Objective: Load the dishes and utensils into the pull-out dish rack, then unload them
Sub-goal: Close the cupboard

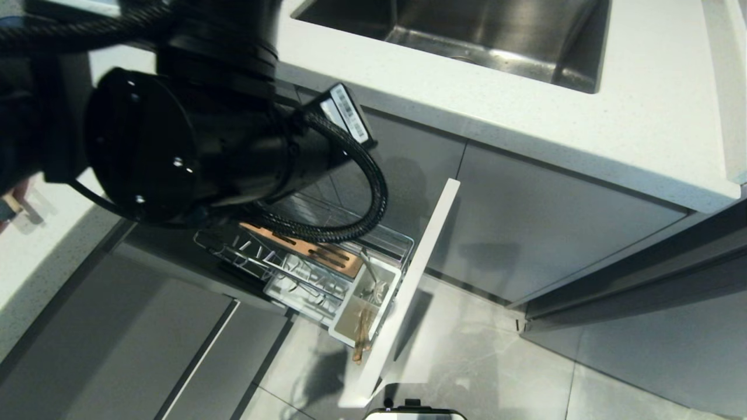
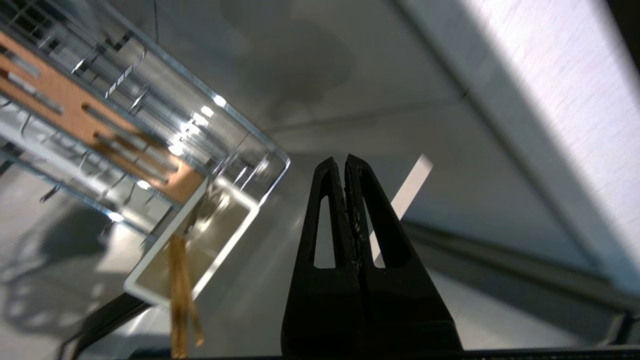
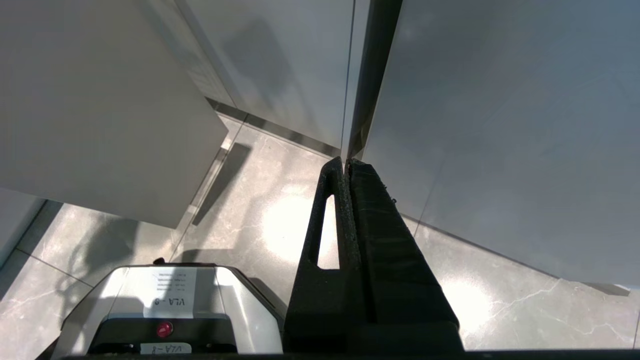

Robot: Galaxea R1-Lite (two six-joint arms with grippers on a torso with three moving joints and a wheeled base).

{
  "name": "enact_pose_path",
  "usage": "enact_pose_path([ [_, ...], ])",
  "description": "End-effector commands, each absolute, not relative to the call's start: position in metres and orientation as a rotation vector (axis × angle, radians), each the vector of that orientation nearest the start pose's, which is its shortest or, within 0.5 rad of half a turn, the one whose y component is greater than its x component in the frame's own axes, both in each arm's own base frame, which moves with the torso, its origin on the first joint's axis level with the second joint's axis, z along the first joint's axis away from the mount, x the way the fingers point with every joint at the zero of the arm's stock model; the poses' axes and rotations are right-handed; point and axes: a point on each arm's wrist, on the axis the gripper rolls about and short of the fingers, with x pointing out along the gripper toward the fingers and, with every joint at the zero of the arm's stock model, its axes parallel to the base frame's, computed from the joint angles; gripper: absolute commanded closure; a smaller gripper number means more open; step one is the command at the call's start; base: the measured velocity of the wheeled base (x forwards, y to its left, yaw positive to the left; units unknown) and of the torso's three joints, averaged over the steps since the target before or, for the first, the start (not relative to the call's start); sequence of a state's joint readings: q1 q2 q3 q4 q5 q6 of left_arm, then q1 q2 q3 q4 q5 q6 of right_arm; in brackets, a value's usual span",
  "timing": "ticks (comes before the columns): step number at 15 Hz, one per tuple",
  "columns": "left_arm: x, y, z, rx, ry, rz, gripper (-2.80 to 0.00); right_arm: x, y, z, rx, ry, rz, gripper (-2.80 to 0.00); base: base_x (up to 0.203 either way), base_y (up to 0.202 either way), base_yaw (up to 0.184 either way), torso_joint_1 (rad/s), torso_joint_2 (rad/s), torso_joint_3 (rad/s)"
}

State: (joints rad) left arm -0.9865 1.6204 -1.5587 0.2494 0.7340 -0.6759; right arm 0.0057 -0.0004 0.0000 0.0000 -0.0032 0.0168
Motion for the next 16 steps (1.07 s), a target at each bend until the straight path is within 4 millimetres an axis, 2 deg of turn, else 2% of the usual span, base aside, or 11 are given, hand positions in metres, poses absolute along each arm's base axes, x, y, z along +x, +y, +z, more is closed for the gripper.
enact_pose_path([
  [1,0.174,-0.250,0.313,-0.353,0.341,-0.167,0.00,-0.023,0.000,0.075,0.017,0.002,0.003,0.00,0.000,0.000,0.000,0.000,0.00,0.000],
  [6,0.166,-0.267,0.284,-0.184,0.466,-0.170,0.00,-0.023,0.000,0.075,0.017,0.002,0.003,0.00,0.000,0.000,0.000,0.000,0.00,0.000],
  [9,0.161,-0.274,0.283,-0.199,0.501,-0.223,0.00,-0.023,0.000,0.075,0.018,0.002,0.003,0.00,0.000,0.000,0.000,0.000,0.00,0.000],
  [12,0.156,-0.277,0.293,-0.324,0.529,-0.275,0.00,-0.023,0.000,0.075,0.017,0.000,0.003,0.00,0.000,0.000,0.000,0.000,0.00,0.000],
  [16,0.152,-0.281,0.293,-0.380,0.636,-0.402,0.00,-0.023,0.000,0.075,0.017,0.002,0.003,0.00,0.000,0.000,0.000,0.000,0.00,0.000],
])
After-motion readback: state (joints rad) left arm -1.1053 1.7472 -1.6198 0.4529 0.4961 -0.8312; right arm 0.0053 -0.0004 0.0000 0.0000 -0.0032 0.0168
